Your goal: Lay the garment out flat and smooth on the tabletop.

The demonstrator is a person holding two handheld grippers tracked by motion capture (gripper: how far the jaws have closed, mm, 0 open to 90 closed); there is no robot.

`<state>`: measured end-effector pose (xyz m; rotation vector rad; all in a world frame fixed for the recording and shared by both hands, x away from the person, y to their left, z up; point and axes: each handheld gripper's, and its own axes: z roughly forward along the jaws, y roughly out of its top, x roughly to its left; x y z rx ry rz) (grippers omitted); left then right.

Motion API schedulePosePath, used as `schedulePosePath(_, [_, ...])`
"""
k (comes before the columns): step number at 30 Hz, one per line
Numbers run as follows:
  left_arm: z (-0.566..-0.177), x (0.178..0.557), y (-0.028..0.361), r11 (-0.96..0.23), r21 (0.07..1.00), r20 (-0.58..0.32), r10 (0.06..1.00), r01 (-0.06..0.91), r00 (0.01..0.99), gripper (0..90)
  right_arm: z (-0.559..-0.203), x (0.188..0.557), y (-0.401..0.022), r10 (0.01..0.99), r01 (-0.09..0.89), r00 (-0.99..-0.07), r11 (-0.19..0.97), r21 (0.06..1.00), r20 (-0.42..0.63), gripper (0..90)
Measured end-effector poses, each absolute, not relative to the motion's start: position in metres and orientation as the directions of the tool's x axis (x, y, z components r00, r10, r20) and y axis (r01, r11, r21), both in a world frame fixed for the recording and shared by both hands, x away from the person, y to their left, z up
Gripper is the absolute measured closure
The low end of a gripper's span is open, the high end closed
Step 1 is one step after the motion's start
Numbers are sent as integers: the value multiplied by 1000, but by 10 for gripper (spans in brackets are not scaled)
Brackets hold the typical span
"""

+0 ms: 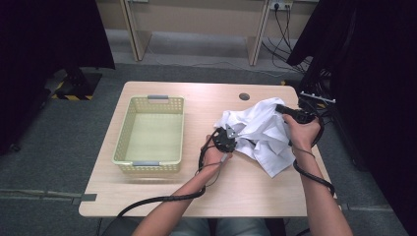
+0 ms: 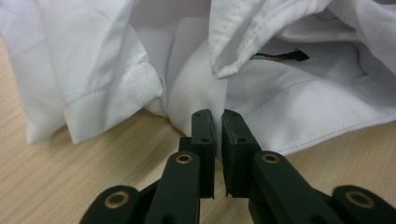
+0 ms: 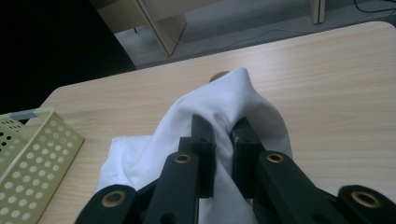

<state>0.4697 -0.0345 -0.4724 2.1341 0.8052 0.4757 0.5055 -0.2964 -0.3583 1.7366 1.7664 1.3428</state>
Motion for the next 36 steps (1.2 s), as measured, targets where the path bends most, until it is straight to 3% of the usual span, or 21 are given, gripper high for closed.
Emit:
schedulePosePath(13, [-468,422,-20,-584,758,143,582,289,801,842,-353,506,-309,911,591,-183,-198,782,370,825])
schedulePosePath(21, [-465,394,2,-582,770,135,548,261,825,843,-362,516,-315,925,635,-154,-176,752,347,794])
schedulePosePath(24, [-464,389,9,-577,774,128,547,261,828,843,-369,522,-315,940,673,-143,-137,727,311,693])
schedulePosePath(28, [-461,389,17,-563,780,119,561,272,820,844,-368,526,-318,968,676,-120,-84,732,222,468])
schedulePosePath(31, [-459,392,21,-549,788,114,577,280,809,843,-357,522,-323,979,644,-101,-72,761,178,439])
schedulePosePath(36, [-458,394,19,-544,790,109,578,282,809,836,-348,512,-317,969,643,-195,11,766,149,427])
